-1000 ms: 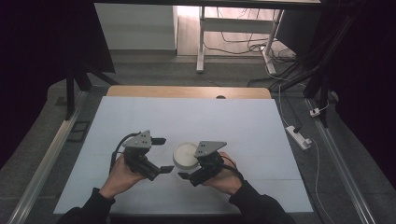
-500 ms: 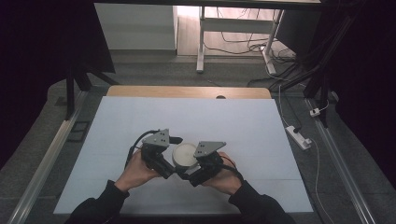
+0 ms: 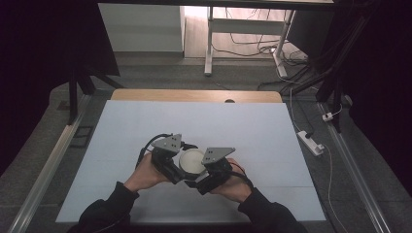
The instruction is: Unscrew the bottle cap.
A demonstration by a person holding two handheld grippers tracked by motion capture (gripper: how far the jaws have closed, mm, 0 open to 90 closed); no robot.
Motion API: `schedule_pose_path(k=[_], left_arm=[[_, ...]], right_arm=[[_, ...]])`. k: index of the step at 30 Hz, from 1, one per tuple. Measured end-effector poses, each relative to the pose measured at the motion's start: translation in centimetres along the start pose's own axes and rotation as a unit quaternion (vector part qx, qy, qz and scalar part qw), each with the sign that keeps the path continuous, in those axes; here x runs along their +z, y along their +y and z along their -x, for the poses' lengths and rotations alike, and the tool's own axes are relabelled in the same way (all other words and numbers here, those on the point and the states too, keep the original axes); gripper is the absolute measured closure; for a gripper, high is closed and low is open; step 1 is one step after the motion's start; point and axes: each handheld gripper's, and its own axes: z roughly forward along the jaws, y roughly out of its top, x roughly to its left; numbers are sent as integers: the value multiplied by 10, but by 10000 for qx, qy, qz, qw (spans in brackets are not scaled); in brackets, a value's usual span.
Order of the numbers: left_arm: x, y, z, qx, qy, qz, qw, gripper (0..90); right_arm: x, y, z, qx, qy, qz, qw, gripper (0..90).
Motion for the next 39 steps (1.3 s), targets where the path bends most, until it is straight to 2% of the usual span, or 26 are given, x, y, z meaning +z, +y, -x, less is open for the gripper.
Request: schedule_pose_path(k=[6,15,19,24,28,31,34,37,38,39], left_arm=[[1,3,5,-16,188,-70,9998,77],[1,6,10,-183,466,-32,9987,79],[3,6,12,-296,617,5,9977,78],[5,7,17,-428,922,39,9948,79],[8,9,21,-572,1237,49,9907,79],[11,11,25,-706,1506,54,9861,79],[14,13,29,-920,1779,23,9797,78],[18,14,32,-1169,2021,2,9724,77],[20,14,33,-1221,2073,-1,9706,76],[21,14,33,-1226,2101,-8,9700,76]], right_arm=[[0,0,1,12,13,-3,10000,65],[-1,1,0,81,-49,89,9999,66],[-1,1,1,120,-104,81,9998,66],[-2,1,1,158,-209,84,9996,66],[-2,1,2,211,-328,74,9992,66],[-2,1,3,239,-435,75,9987,66],[-2,1,3,315,-518,69,9981,66],[-1,0,4,419,-596,38,9973,66],[0,0,5,438,-622,25,9971,66],[0,0,5,442,-647,6,9969,66]])
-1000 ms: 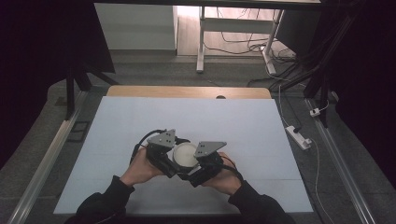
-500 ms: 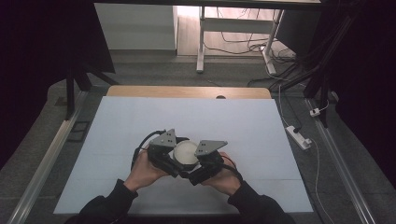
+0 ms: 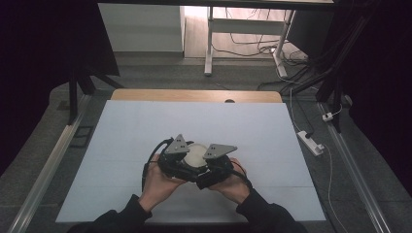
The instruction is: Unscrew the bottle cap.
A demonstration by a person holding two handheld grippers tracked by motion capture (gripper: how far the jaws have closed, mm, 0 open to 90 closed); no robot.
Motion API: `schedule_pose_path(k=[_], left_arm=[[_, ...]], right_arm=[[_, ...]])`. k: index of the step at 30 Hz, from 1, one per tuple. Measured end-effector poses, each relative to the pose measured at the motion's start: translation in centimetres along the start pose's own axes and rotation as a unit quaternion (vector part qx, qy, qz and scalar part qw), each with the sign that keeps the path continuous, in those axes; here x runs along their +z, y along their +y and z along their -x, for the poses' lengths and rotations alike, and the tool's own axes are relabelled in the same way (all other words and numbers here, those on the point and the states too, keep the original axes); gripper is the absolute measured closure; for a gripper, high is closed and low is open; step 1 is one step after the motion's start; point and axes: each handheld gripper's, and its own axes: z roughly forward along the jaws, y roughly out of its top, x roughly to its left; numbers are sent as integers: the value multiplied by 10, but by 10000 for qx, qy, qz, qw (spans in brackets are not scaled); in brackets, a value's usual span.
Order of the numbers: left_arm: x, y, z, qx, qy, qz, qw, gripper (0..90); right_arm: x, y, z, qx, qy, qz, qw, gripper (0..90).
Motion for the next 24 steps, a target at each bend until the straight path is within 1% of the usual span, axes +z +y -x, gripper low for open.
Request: schedule_pose_path(k=[3,4,6,7,8,10,11,13,15,16,17,18,19,21,23,24], left_arm=[[2,0,0,-12,18,29,10000,64],[2,1,-1,38,-4,30,10000,43],[-1,1,-5,189,-177,29,9997,15],[-3,2,-7,209,-273,81,9994,1],[-6,3,-9,261,-438,148,9986,0],[-12,4,-13,390,-629,158,9971,0],[-15,4,-15,481,-790,180,9956,0],[-18,5,-20,600,-1027,71,9929,0],[-22,4,-25,849,-1280,4,9881,0],[-24,3,-27,924,-1357,2,9864,0],[-25,2,-30,999,-1497,9,9837,0],[-26,1,-33,1074,-1588,23,9815,0],[-27,0,-35,1103,-1606,35,9808,0],[-28,-1,-38,1200,-1737,53,9774,0],[-27,-2,-39,1289,-1805,26,9751,0],[-26,-2,-39,1344,-1893,7,9727,0]], right_arm=[[1,-1,0,44,5,1,10000,65],[0,-1,1,35,18,5,10000,65],[-1,0,0,18,74,34,10000,65],[-1,0,0,-8,120,50,9999,65],[-2,0,0,-23,171,65,9998,65],[-3,0,0,-63,238,66,9997,65],[-3,0,1,-96,267,68,9996,65],[-3,-1,1,-112,354,63,9993,65],[-4,-1,1,-139,434,81,9989,65],[-5,-1,1,-148,482,100,9987,65],[-5,-1,1,-167,535,117,9984,65],[-6,0,1,-194,580,137,9980,65],[-6,0,0,-217,628,157,9977,65],[-7,1,-1,-275,699,162,9970,65],[-7,1,-2,-318,779,170,9963,65],[-7,1,-2,-336,806,158,9961,65]])
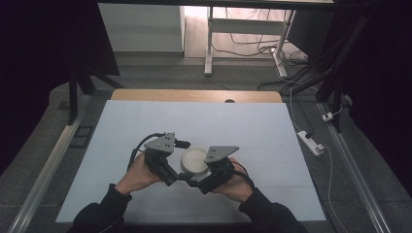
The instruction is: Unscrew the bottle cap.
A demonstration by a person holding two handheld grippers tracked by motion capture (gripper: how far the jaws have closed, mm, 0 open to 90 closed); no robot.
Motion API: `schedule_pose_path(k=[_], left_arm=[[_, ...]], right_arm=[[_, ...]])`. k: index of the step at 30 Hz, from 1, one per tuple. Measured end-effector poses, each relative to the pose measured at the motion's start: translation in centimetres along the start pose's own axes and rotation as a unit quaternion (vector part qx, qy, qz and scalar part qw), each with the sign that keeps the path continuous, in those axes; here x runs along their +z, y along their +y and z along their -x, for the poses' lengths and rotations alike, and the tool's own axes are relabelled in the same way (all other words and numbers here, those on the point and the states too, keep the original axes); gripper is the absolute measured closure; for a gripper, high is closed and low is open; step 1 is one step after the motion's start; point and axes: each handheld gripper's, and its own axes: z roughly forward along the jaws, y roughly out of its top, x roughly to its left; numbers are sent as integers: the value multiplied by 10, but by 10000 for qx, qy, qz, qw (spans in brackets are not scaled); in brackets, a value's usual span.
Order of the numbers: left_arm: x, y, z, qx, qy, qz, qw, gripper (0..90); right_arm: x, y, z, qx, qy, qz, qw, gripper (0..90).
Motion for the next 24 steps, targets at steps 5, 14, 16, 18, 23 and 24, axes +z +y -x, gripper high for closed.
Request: schedule_pose_path(k=[5,14,16,18,23,24], left_arm=[[8,0,1,217,-272,-126,9993,0],[9,-1,1,341,-484,-102,9982,75],[10,-1,2,360,-446,-116,9983,76],[11,0,3,321,-359,-161,9987,77],[13,1,3,160,-101,-204,9996,79],[14,2,3,92,-46,-192,9998,79]], right_arm=[[3,0,-3,-140,191,-50,9997,65],[6,0,-8,-300,392,-64,9988,65],[6,0,-8,-324,382,-69,9987,65],[6,0,-8,-333,356,-90,9988,65],[6,0,-6,-242,165,-116,9995,66],[6,0,-5,-217,116,-125,9996,65]])
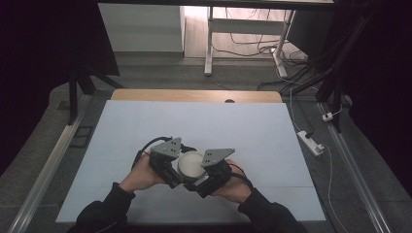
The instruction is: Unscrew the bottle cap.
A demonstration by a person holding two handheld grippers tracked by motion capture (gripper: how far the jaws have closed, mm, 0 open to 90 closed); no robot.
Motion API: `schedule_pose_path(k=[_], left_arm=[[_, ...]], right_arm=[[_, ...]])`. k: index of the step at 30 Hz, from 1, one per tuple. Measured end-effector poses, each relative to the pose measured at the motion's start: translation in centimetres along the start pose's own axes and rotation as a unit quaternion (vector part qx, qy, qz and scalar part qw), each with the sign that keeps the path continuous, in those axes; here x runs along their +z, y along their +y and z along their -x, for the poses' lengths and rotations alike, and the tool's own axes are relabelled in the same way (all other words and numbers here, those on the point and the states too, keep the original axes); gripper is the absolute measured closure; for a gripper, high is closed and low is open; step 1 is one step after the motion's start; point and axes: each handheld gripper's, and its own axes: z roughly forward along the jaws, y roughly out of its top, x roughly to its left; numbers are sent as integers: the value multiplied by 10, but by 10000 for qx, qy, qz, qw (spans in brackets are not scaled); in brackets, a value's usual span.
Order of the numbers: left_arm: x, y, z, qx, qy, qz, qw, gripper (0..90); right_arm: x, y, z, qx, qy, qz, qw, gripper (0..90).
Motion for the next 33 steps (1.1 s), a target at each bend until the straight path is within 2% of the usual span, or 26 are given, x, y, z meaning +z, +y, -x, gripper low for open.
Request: schedule_pose_path(k=[5,10,13,17,18,19,21,23,25,28,30,32,33], left_arm=[[3,2,1,-261,323,-7,9991,79],[8,5,5,-525,783,-4,9955,80],[12,7,10,-692,1113,12,9914,80],[19,11,16,-890,1541,26,9840,80],[19,11,16,-890,1541,26,9840,80],[22,12,18,-984,1706,7,9804,79],[24,12,20,-1067,1813,-10,9776,78],[25,12,18,-1081,1783,-27,9780,74],[25,12,16,-993,1730,-73,9799,46],[16,13,13,-835,1469,36,9856,2],[9,14,12,-651,1391,8,9881,0],[3,14,9,-514,1080,-70,9928,0],[1,14,9,-382,923,-129,9949,0]], right_arm=[[0,-1,3,154,-209,1,9997,66],[-1,-1,5,298,-463,-3,9985,66],[-1,-2,6,365,-642,-19,9973,65],[-2,-2,8,454,-834,-49,9955,65],[-2,-2,8,478,-868,-54,9951,65],[-2,-2,9,499,-884,-51,9948,65],[-1,-3,9,530,-919,-68,9943,65],[-1,-4,10,540,-949,-104,9940,65],[-1,-4,10,532,-936,-94,9941,65],[-2,-2,8,432,-846,-51,9955,65],[-2,-2,7,390,-764,-19,9963,65],[-3,-2,7,358,-693,-18,9970,65],[-3,-2,7,341,-645,-13,9973,65]])
